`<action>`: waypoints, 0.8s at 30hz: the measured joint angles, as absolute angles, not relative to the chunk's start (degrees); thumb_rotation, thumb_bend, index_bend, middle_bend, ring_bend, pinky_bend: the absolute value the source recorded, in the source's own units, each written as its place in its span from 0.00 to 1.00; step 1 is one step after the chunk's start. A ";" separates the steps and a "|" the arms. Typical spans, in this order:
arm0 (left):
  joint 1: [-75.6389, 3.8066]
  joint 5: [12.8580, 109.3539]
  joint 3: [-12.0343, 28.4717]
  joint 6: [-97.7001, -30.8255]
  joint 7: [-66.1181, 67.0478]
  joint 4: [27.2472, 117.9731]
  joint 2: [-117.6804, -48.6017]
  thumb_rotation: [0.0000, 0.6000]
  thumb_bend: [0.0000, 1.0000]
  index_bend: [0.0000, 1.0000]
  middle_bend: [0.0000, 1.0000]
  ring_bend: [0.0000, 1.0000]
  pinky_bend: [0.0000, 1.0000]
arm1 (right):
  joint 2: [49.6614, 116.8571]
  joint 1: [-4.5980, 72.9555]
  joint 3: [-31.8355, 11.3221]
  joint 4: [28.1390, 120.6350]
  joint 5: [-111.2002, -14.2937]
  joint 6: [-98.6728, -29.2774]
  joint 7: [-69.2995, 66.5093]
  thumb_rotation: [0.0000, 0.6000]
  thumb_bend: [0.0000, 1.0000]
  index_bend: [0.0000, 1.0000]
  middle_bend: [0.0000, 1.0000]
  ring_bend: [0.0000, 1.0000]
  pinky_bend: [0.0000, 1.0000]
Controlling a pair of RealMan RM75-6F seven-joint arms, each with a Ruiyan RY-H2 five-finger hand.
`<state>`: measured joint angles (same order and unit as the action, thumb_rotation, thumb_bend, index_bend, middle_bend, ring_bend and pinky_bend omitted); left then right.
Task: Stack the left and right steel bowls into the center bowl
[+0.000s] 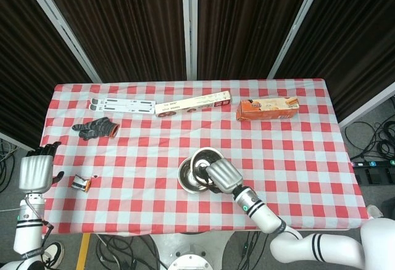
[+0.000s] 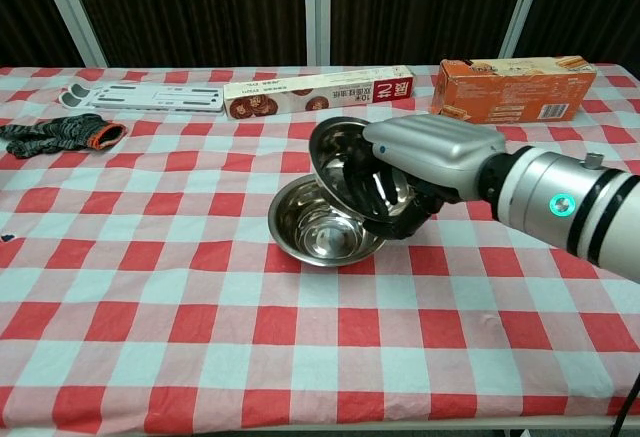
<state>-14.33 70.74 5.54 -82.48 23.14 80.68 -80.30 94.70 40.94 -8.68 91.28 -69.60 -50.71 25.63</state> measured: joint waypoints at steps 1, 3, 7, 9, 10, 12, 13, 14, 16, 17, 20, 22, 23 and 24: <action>-14.26 70.65 5.64 -82.29 22.93 80.55 -80.24 1.00 0.16 0.28 0.42 0.37 0.44 | 95.17 41.38 -8.85 90.91 -69.52 -50.51 25.60 1.00 0.46 0.73 0.61 0.53 0.68; -14.15 70.60 5.77 -82.09 22.54 80.37 -80.16 1.00 0.16 0.28 0.42 0.37 0.44 | 96.16 42.26 -9.25 90.33 -69.43 -50.22 25.48 1.00 0.46 0.73 0.61 0.53 0.68; -13.89 70.69 5.99 -81.71 21.80 79.99 -79.93 1.00 0.16 0.28 0.42 0.36 0.44 | 97.16 43.40 -9.43 89.71 -69.06 -49.78 25.61 1.00 0.33 0.69 0.58 0.52 0.66; -13.81 70.77 6.05 -81.57 21.55 79.83 -79.90 1.00 0.16 0.28 0.42 0.36 0.44 | 96.95 43.73 -9.23 89.86 -68.64 -49.13 25.78 1.00 0.16 0.61 0.53 0.46 0.59; -13.78 70.87 6.10 -81.47 21.43 79.73 -79.91 1.00 0.16 0.28 0.42 0.36 0.44 | 96.67 43.88 -9.10 90.05 -68.41 -48.70 25.79 1.00 0.09 0.56 0.50 0.42 0.55; -13.76 71.07 6.12 -81.40 21.37 79.54 -79.97 1.00 0.16 0.28 0.42 0.36 0.44 | 95.56 44.27 -8.80 90.73 -67.65 -47.59 25.88 1.00 0.02 0.46 0.44 0.34 0.46; -13.75 71.18 6.14 -81.35 21.36 79.38 -80.05 1.00 0.16 0.28 0.42 0.36 0.44 | 94.96 44.47 -8.68 91.09 -67.22 -47.12 26.00 1.00 0.00 0.40 0.39 0.29 0.41; -13.75 71.23 6.16 -81.27 21.36 79.32 -80.10 1.00 0.16 0.28 0.42 0.35 0.43 | 94.33 44.68 -8.57 91.50 -66.68 -46.65 26.19 1.00 0.00 0.35 0.35 0.25 0.37; -13.79 71.31 6.28 -81.13 21.49 79.30 -80.16 1.00 0.16 0.28 0.42 0.35 0.43 | 92.74 45.19 -8.39 92.67 -65.20 -45.85 26.85 1.00 0.00 0.27 0.29 0.18 0.30; -13.81 71.37 6.34 -81.11 21.58 79.30 -80.18 1.00 0.16 0.28 0.42 0.35 0.43 | 92.03 45.39 -8.33 93.27 -64.56 -45.66 27.20 1.00 0.00 0.25 0.27 0.16 0.27; -13.84 71.45 6.55 -81.02 21.56 79.64 -80.14 1.00 0.16 0.28 0.42 0.35 0.43 | 89.66 45.75 -8.18 95.48 -63.09 -45.87 28.48 1.00 0.00 0.22 0.25 0.14 0.24; -13.94 71.55 6.69 -80.92 21.72 80.05 -80.04 1.00 0.16 0.28 0.42 0.35 0.43 | 87.92 45.79 -8.04 97.32 -62.48 -46.62 29.42 1.00 0.00 0.22 0.25 0.14 0.24; -13.98 71.62 6.74 -80.91 21.82 80.27 -79.99 1.00 0.16 0.28 0.42 0.35 0.43 | 87.07 45.76 -7.97 98.22 -62.24 -47.01 29.81 1.00 0.00 0.21 0.25 0.14 0.24; -14.00 71.70 6.78 -80.92 21.89 80.52 -79.93 1.00 0.16 0.28 0.42 0.35 0.43 | 85.83 45.68 -7.87 99.55 -61.96 -47.60 30.31 1.00 0.00 0.21 0.25 0.14 0.24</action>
